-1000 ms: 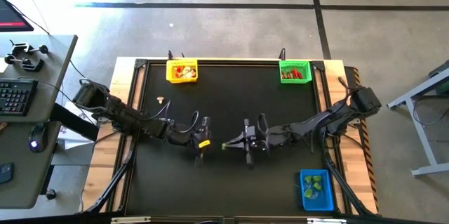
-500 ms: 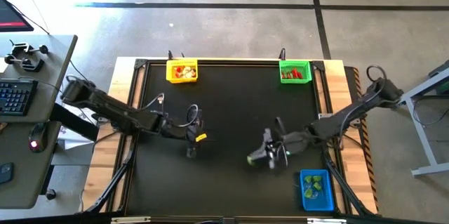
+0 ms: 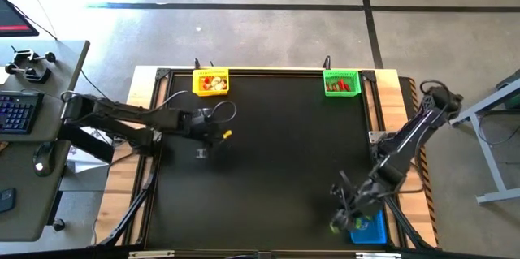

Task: Sort produce into baskets
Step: Put the green bell pepper into the blue bin, then put the brown mushroom into the yellow bin

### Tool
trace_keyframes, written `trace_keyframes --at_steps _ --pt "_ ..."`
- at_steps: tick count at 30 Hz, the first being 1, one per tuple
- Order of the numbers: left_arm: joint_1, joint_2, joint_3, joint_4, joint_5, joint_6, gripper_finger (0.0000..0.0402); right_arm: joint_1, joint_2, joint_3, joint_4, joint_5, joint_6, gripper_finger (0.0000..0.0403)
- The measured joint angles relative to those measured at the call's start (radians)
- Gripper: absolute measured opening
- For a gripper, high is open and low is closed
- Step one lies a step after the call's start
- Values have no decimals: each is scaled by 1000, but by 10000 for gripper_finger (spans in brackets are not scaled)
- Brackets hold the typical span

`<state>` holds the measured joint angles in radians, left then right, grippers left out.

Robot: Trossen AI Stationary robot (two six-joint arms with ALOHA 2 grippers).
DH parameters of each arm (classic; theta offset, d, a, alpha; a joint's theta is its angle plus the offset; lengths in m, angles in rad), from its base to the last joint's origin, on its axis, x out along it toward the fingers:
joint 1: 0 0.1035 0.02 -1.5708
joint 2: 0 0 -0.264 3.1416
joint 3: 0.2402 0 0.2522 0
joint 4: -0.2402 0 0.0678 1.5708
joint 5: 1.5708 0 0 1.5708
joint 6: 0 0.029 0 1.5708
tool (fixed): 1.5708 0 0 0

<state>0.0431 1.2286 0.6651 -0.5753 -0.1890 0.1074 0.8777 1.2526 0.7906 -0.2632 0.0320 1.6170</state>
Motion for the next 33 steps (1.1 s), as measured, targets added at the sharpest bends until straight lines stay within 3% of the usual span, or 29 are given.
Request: trace_keyframes --at_steps 4,10,19,23,33 --pt "96 7 0 -101 0 11 157 61 0 0 -99 0 173 4" --pt "241 11 0 -124 65 61 156 120 0 -1 -343 -125 425 4" --pt "368 13 -27 -112 92 78 156 146 24 -1 -430 -208 498 11" --pt "399 15 -29 -102 91 77 156 146 56 -4 -436 -269 470 46" --pt "505 78 -27 -107 32 78 156 146 81 -4 -435 -271 469 162"
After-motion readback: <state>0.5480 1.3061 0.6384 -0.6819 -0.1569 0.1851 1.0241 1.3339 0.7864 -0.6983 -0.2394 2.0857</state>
